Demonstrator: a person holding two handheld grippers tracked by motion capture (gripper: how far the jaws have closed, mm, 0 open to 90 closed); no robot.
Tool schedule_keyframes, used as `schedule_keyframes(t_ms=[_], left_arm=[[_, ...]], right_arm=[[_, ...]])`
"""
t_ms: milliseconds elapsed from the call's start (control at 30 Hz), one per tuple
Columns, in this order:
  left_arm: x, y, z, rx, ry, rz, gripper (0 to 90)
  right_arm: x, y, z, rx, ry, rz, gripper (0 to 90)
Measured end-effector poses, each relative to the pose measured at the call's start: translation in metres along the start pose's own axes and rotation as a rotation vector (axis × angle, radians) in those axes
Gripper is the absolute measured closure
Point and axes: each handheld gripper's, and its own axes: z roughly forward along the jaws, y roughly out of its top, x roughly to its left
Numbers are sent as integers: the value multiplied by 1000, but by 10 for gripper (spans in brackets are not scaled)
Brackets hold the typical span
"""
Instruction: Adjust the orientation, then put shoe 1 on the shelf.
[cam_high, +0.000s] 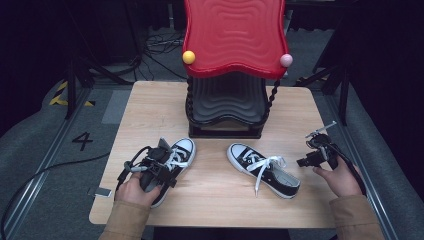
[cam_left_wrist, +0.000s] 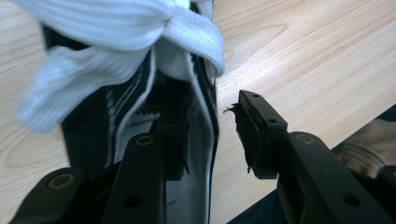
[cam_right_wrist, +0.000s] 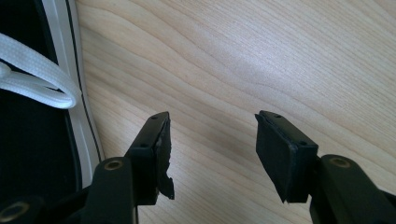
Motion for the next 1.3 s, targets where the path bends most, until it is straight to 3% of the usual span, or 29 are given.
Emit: schedule_keyframes(t_ms=[100, 267, 367, 567, 700, 867, 933, 1067, 1233, 1300], left_arm=[[-4, 4, 10, 21, 35, 24, 636], [-6, 5, 10, -5, 38, 36, 607], [-4, 6, 10, -39, 19, 25, 600], [-1, 6, 12, -118, 44, 16, 716], [-1, 9, 13, -125, 47, 8, 725], [-6, 12, 16, -118, 108, 15, 758], [-6, 13, 16, -117, 105, 10, 764], [-6, 12, 15, -122, 112, 41, 796], [-17, 15, 12, -122, 167, 71, 850], [-18, 15, 8, -135, 141, 68, 857]], right_arm=[[-1, -1, 1, 4, 5, 0, 450], [1, -2, 4, 13, 3, -6, 449], [2, -2, 5, 17, 0, -11, 449], [4, -2, 7, 27, -1, -16, 450], [4, -4, 8, 30, -4, -15, 450], [2, -10, 8, 37, -9, -7, 450], [1, -14, 7, 37, -9, 3, 450], [-2, -18, 6, 40, -13, 12, 451], [-2, -20, 5, 39, -16, 11, 453], [-3, -20, 5, 37, -15, 17, 453]])
